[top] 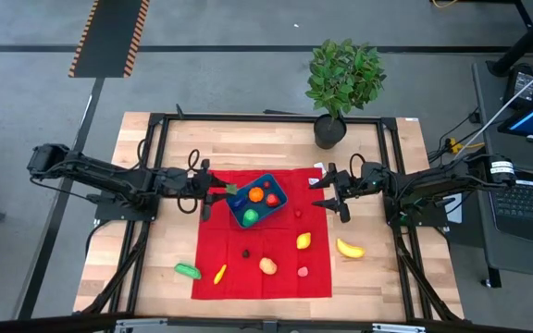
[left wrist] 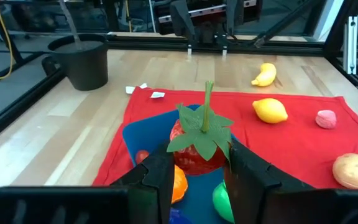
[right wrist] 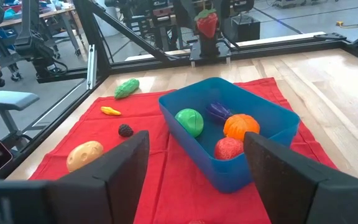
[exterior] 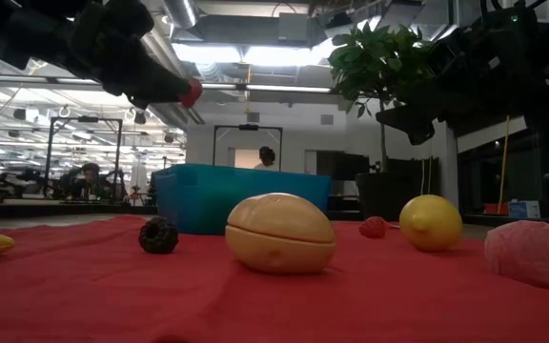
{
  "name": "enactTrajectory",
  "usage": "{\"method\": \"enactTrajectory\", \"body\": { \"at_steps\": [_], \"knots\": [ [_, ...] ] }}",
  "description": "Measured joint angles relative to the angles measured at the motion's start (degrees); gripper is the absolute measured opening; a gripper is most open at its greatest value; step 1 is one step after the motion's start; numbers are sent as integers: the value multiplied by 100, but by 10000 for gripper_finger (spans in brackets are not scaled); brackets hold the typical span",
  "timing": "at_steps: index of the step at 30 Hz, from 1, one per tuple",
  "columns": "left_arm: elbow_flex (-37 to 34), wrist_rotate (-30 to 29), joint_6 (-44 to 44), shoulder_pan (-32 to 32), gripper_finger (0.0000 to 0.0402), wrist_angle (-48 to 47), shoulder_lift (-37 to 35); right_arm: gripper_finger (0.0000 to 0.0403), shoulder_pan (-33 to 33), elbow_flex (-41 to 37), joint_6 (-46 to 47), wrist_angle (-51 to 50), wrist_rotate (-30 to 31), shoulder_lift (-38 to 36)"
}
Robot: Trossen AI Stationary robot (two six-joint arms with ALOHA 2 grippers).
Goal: Pick and placing Produce into tupperware
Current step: Put the strawberry into the blue bin
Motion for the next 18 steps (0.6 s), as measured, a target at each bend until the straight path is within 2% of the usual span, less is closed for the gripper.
{"method": "enactTrajectory", "body": {
  "at_steps": [11,18],
  "knots": [
    [2,-101,-77,0,105,-9,72,264,0,2,-120,0,0,0],
    [464,-100,30,6,105,-135,816,264,0,2,-118,-4,0,0]
  ]
}}
